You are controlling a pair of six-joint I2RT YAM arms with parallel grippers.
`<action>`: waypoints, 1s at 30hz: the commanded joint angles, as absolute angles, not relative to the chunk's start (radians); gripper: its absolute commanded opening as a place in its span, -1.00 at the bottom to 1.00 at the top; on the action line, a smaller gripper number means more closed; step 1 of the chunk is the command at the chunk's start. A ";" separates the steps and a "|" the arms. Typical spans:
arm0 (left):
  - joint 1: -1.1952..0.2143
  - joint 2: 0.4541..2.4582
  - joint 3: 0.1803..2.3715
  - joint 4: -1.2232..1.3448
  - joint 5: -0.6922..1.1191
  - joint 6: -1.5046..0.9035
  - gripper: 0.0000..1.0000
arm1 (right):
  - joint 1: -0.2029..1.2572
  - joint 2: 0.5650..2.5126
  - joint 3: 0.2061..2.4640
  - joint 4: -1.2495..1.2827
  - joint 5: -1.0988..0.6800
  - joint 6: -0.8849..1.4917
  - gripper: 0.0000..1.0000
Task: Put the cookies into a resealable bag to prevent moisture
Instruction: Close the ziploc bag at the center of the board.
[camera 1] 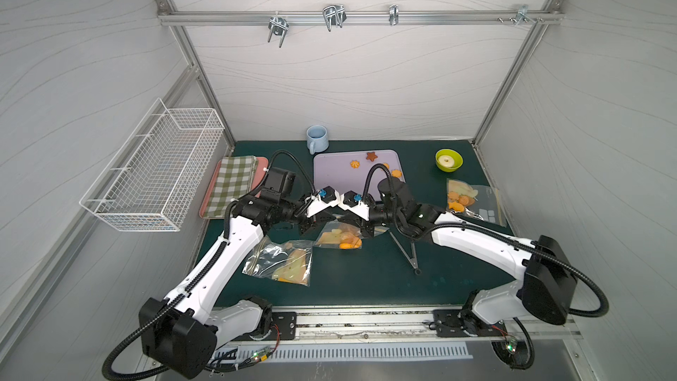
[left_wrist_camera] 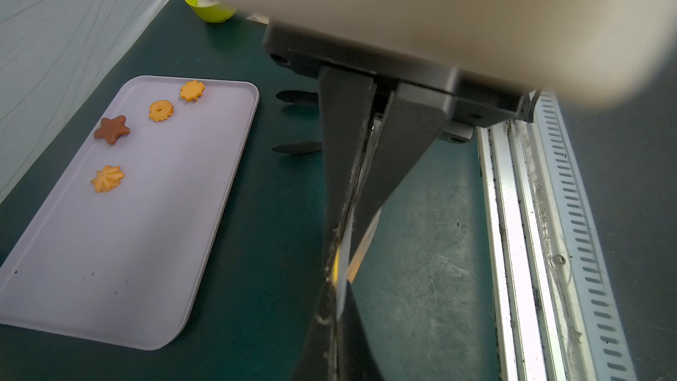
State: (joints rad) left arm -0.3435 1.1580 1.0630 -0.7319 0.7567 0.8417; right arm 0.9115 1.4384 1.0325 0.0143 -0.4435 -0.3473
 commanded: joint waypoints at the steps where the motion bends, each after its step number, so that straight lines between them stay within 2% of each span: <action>1: -0.344 1.147 1.074 -0.704 0.783 0.862 -1.00 | 0.922 1.441 1.052 0.067 -0.483 -0.353 -0.58; 2: -0.345 1.146 1.074 -0.703 0.782 0.862 -1.00 | 0.923 1.440 1.047 0.078 -0.483 -0.344 -0.60; 4: -0.345 1.146 1.074 -0.704 0.784 0.862 -1.00 | 0.923 1.438 1.048 0.078 -0.482 -0.337 -1.00; 7: -0.345 1.145 1.074 -0.704 0.783 0.862 -1.00 | 0.923 1.440 1.050 0.071 -0.483 -0.334 -1.00; 8: -0.345 1.146 1.074 -0.704 0.782 0.862 -1.00 | 0.923 1.438 1.044 0.076 -0.481 -0.334 -0.71; 10: -0.345 1.144 1.072 -0.706 0.780 0.865 -1.00 | 0.924 1.426 1.027 0.083 -0.467 -0.337 -0.64; 12: -0.345 1.142 1.072 -0.706 0.779 0.864 -1.00 | 0.923 1.414 1.014 0.062 -0.453 -0.348 -1.00; 15: -0.345 1.144 1.072 -0.706 0.781 0.864 -1.00 | 0.921 1.400 1.001 0.020 -0.434 -0.371 -1.00; 16: -0.345 1.144 1.072 -0.706 0.781 0.864 -1.00 | 0.920 1.393 0.989 0.022 -0.426 -0.376 -0.68; 17: -0.345 1.143 1.073 -0.706 0.781 0.864 -1.00 | 0.920 1.382 0.972 0.031 -0.417 -0.379 -0.54; 18: -0.345 1.143 1.072 -0.706 0.781 0.864 -1.00 | 0.920 1.374 0.961 0.032 -0.401 -0.377 -0.71; 19: -0.345 1.144 1.072 -0.705 0.780 0.864 -1.00 | 0.920 1.368 0.955 0.027 -0.389 -0.374 -1.00; 21: -0.345 1.144 1.072 -0.706 0.781 0.864 -1.00 | 0.913 1.361 0.947 0.011 -0.387 -0.377 -1.00; 22: -0.345 1.144 1.072 -0.706 0.780 0.864 -1.00 | 0.911 1.356 0.944 0.008 -0.387 -0.380 -0.69; 23: -0.345 1.143 1.073 -0.706 0.781 0.864 -1.00 | 0.909 1.349 0.935 0.012 -0.382 -0.382 -0.50; 24: -0.345 1.144 1.072 -0.706 0.781 0.864 -1.00 | 0.907 1.341 0.925 0.017 -0.374 -0.377 -0.67; 25: -0.345 1.143 1.072 -0.706 0.781 0.864 -1.00 | 0.904 1.333 0.919 0.018 -0.374 -0.373 -0.99; 26: -0.345 1.143 1.072 -0.706 0.781 0.864 -1.00 | 0.898 1.326 0.915 0.017 -0.378 -0.370 -1.00; 27: -0.345 1.144 1.072 -0.706 0.780 0.864 -1.00 | 0.895 1.320 0.911 0.014 -0.383 -0.370 -0.83; 28: -0.345 1.144 1.072 -0.706 0.781 0.864 -1.00 | 0.893 1.316 0.907 0.014 -0.383 -0.372 -0.45; 29: -0.345 1.144 1.073 -0.706 0.781 0.864 -1.00 | 0.893 1.310 0.899 0.016 -0.377 -0.372 -0.28; 30: -0.345 1.143 1.071 -0.705 0.781 0.864 -1.00 | 0.892 1.302 0.892 0.019 -0.373 -0.366 -0.55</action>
State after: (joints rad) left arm -0.3492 1.1576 1.0595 -0.7258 0.7654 0.8417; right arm 0.8997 1.3369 0.9096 0.0372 -0.3801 -0.3588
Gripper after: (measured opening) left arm 0.057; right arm 0.285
